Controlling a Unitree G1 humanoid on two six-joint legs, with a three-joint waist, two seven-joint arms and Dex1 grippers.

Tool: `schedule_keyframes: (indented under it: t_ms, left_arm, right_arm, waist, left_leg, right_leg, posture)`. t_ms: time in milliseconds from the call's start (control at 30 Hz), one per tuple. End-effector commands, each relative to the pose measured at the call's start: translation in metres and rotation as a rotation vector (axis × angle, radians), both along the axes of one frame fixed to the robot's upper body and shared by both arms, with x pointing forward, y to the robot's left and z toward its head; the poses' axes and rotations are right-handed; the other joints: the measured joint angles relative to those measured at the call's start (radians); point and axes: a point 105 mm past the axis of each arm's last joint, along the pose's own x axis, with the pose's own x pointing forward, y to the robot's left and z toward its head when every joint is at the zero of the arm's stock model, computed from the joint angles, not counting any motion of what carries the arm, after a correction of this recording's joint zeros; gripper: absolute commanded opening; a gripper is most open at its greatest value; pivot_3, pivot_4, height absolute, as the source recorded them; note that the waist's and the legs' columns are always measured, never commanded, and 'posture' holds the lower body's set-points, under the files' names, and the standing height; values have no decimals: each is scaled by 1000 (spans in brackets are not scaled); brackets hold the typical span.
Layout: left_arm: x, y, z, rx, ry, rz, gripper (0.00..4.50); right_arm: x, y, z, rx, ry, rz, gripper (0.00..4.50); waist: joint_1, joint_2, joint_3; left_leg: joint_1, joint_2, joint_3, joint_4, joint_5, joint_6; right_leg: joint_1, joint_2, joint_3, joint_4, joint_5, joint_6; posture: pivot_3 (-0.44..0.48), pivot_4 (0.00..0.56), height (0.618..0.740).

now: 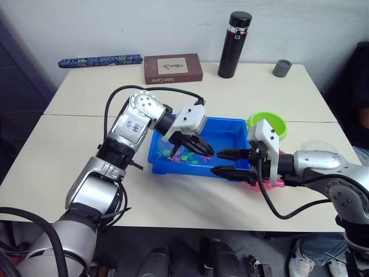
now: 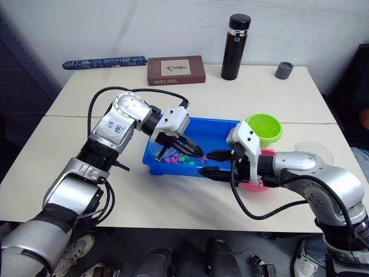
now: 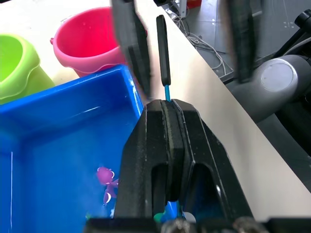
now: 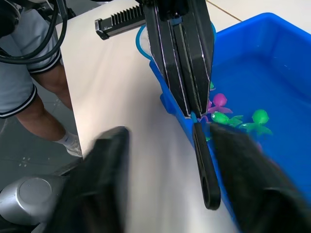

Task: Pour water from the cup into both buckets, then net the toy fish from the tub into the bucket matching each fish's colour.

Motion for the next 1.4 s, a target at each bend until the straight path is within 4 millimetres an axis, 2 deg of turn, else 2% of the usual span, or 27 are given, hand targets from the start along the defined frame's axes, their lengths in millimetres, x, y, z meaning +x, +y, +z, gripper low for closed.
schedule_keyframes:
  t_ms: [33, 67, 100, 667, 767, 933, 967, 1000, 1033, 1167, 1333, 1400]
  left_arm:
    - [-3, -2, 16, -24, -40, -26, 0]
    - [-3, -2, 16, -24, -41, -26, 0]
    - [-3, -2, 16, -23, -41, -26, 0]
    - [1, 1, 13, 4, -5, 29, 0]
    - [8, 0, 16, -16, -20, 82, 922]
    - [7, 4, 22, -36, -8, 92, 3216]
    - [7, 5, 24, -47, -13, 93, 3468]
    - [8, 6, 28, -69, -31, 103, 4029]
    - [9, 8, 32, -81, -37, 115, 4369]
    - [8, 21, 48, -118, -19, 148, 4460]
    - [6, 53, 87, -206, 52, 257, 4460]
    - [5, 65, 95, -217, 75, 298, 4460]
  right_arm:
    - [-2, 1, 3, 5, -24, 12, 542]
    - [-2, 1, 4, 5, -24, 11, 55]
    - [-2, 2, 4, 6, -25, 11, 16]
    - [-1, 2, 7, 14, -36, 7, 16]
    - [0, 1, 7, 10, -38, 3, 0]
    - [1, 0, 7, 6, -39, 0, 0]
    - [1, -1, 6, 5, -39, 0, 0]
    - [1, -1, 6, 6, -39, 0, 0]
    - [0, -1, 6, 5, -39, 0, 0]
    - [0, -2, 6, 1, -39, -4, 0]
    - [5, -9, 5, -29, -58, -40, 0]
    - [9, -13, 4, -42, -76, -68, 0]
  waist:
    - [0, 0, 0]
    - [0, 0, 0]
    - [0, 0, 0]
    - [0, 0, 0]
    - [0, 0, 0]
    - [0, 0, 0]
    - [-1, 0, 0]
    - [-1, 0, 0]
    - [-1, 0, 0]
    - [-1, 0, 0]
    - [-3, 0, 0]
    - [-3, 0, 0]
  left_leg:
    - [0, 0, 0, 0, 0, 0]
    - [0, 0, 0, 0, 0, 0]
    - [0, 0, 0, 0, 0, 0]
    - [0, 0, 0, 0, 0, 0]
    - [0, 0, 0, 0, 0, 0]
    - [0, 0, 0, 0, 0, 0]
    - [0, 0, 0, 0, 0, 0]
    - [0, 0, 0, 0, 0, 0]
    - [0, 0, 0, 0, 0, 0]
    - [0, 0, 0, 0, 0, 0]
    - [0, 0, -1, 0, 0, 0]
    - [0, 0, -1, 0, 0, 0]
  right_leg:
    - [0, 0, 0, 0, 0, 0]
    - [0, 0, 0, 0, 0, 0]
    - [0, 0, 0, 0, 0, 0]
    - [0, 0, 0, 0, 0, 0]
    - [0, 0, 0, 1, 0, 0]
    - [0, 0, 0, 1, 0, 0]
    - [0, 0, 0, 1, 0, 0]
    - [0, 0, 0, 1, 0, 0]
    - [0, 0, 0, 1, 0, 0]
    - [0, 0, 0, 1, 0, 0]
    - [0, 0, 0, 1, 0, 0]
    - [0, 0, 0, 1, 0, 0]
  posture:
    - [0, 150, 739]
    - [0, 150, 739]
    - [0, 150, 739]
    - [0, 150, 739]
    - [0, 150, 739]
    - [0, 150, 739]
    - [0, 150, 739]
    - [0, 150, 739]
    - [0, 150, 739]
    - [0, 150, 739]
    - [0, 150, 739]
    - [0, 150, 739]
